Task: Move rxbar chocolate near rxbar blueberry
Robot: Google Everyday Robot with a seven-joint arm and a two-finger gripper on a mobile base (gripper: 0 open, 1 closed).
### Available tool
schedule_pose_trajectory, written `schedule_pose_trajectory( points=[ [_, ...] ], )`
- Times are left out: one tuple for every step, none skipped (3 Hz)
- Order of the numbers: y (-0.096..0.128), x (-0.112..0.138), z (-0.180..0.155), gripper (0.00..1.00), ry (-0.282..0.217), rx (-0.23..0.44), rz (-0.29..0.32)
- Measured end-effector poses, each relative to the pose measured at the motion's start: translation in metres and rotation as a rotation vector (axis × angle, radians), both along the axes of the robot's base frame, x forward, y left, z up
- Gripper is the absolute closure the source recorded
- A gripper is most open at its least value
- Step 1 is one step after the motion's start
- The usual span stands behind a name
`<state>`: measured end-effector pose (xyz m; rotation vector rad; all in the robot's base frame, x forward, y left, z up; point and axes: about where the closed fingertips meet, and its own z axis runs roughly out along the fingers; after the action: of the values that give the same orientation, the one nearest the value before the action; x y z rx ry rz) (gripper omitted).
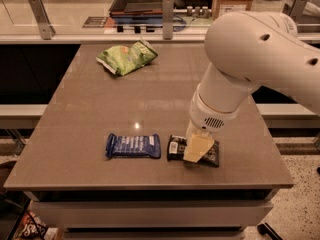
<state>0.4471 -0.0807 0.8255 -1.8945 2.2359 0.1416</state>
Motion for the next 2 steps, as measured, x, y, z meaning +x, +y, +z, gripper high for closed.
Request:
schedule_pose_trajectory(
  points=[
    [0.0005,-0.0004,0.0006,0.59,-0.002,-0.001,0.001],
    [0.0009,-0.0007,0.0013,0.36,-0.004,-0.001,0.002]
  ],
)
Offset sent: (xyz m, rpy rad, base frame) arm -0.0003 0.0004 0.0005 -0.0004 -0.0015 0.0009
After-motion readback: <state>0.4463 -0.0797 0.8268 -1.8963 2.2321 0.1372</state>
